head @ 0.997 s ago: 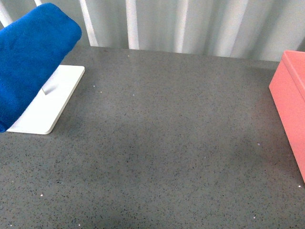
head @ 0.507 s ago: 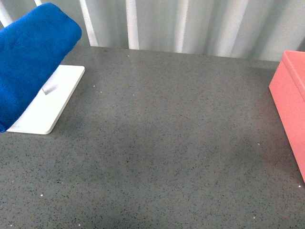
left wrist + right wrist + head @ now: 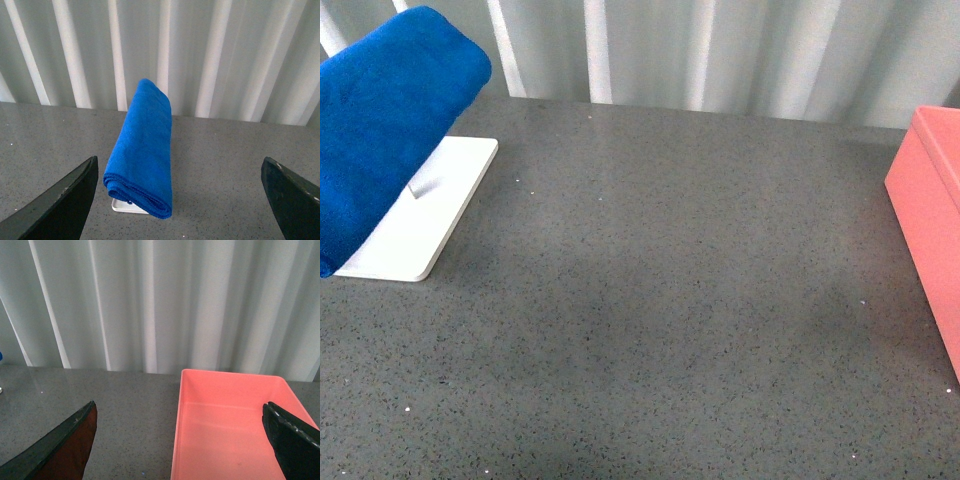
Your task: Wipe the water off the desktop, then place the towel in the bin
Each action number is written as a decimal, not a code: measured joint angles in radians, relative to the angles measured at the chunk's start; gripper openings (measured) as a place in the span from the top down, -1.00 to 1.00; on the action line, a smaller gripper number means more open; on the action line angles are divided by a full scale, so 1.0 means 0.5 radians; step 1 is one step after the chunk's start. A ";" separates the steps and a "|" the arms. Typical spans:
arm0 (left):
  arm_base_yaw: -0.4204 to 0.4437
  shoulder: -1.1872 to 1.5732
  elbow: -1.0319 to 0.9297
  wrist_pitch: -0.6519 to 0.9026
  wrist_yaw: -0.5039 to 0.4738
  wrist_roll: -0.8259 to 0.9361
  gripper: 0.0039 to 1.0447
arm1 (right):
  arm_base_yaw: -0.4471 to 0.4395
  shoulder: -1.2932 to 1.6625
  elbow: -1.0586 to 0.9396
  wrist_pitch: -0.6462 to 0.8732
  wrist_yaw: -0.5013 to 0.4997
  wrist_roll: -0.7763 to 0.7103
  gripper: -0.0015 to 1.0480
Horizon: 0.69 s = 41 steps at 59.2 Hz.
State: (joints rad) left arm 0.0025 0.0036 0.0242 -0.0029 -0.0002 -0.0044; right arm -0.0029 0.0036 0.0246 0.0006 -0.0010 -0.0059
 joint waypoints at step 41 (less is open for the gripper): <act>-0.342 2.216 1.118 0.591 -0.688 -0.335 -0.88 | 0.002 0.000 -0.001 0.000 0.000 0.000 -0.87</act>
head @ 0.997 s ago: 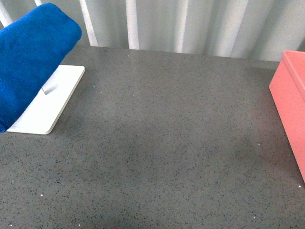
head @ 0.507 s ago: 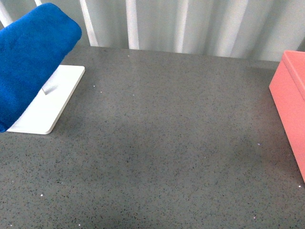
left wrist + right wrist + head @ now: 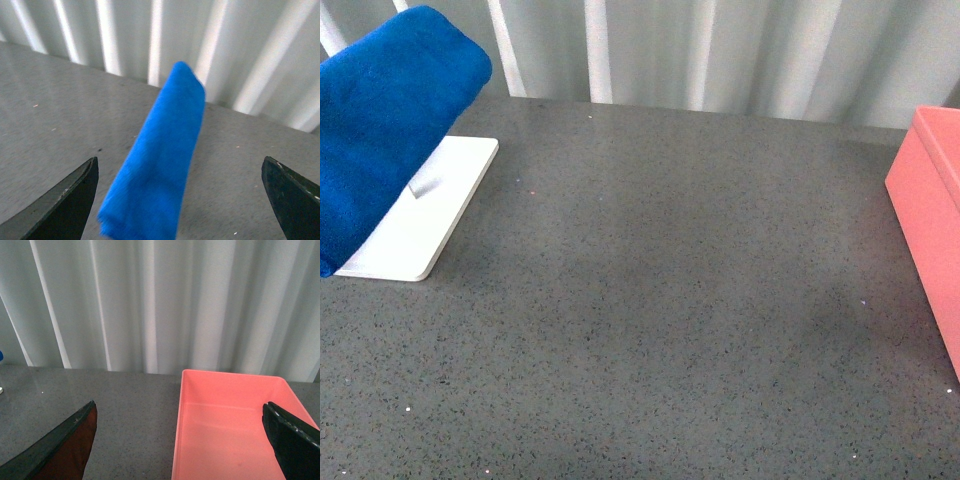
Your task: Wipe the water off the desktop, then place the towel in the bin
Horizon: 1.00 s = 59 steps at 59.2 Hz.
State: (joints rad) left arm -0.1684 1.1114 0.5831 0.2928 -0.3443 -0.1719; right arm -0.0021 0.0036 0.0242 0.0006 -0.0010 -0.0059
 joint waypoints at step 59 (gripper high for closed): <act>0.307 1.837 1.717 -0.833 0.242 0.381 -0.88 | 0.000 0.000 0.000 0.000 0.000 0.000 -0.87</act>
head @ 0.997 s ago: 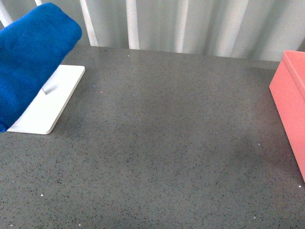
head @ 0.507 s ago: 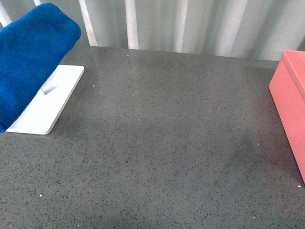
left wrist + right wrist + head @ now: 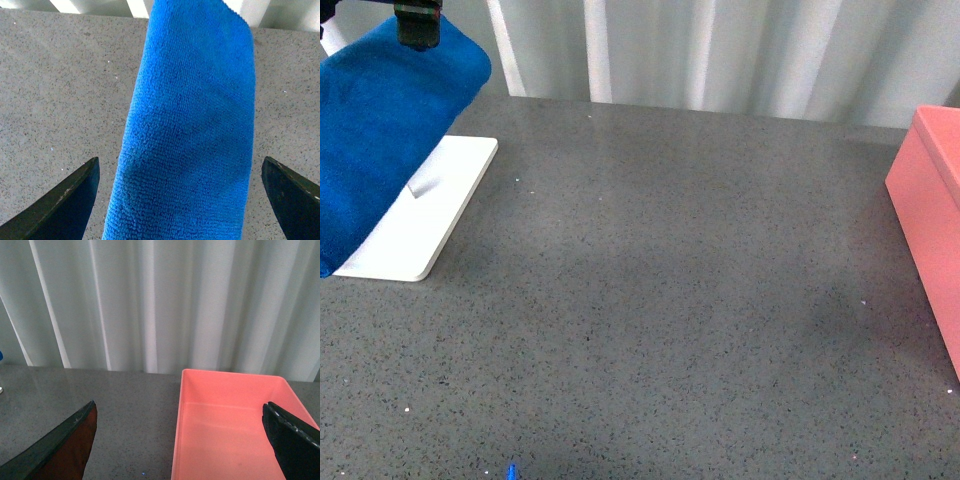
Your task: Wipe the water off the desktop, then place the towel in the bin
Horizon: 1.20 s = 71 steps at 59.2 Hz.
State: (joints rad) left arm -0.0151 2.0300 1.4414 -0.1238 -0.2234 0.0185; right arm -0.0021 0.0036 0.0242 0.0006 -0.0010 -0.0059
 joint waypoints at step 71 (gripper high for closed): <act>-0.058 0.014 -0.086 0.146 -0.019 0.147 0.90 | 0.000 0.000 0.000 0.000 0.000 0.000 -0.87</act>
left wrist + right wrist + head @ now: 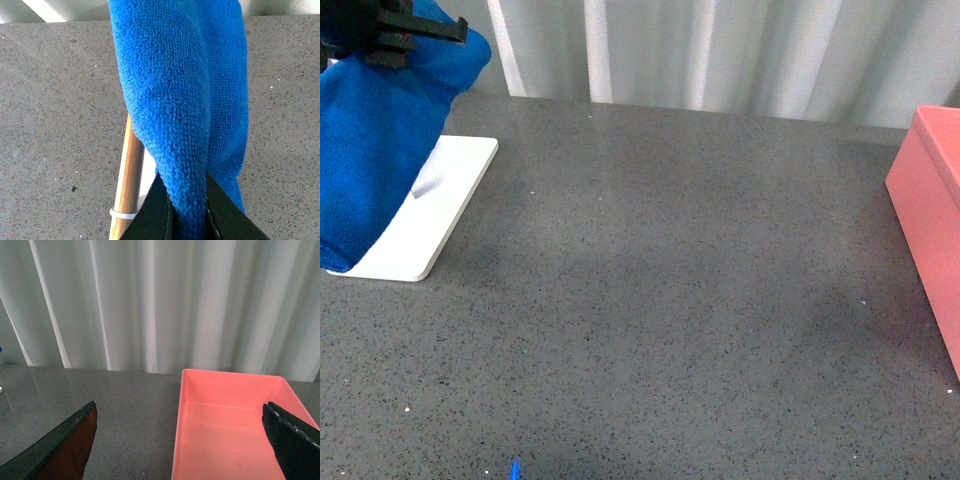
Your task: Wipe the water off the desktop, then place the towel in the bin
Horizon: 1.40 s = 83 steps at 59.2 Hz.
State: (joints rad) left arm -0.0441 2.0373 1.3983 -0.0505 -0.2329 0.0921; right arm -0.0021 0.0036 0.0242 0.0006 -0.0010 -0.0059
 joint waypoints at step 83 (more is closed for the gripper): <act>-0.942 -0.539 -0.233 0.575 0.877 -1.117 0.90 | -0.058 0.050 0.018 -0.018 -0.227 -0.085 -0.87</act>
State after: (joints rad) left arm -0.5152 1.7679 1.2816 0.2367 0.2054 -0.4664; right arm -0.0311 0.0288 0.0330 -0.0086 -0.1146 -0.0483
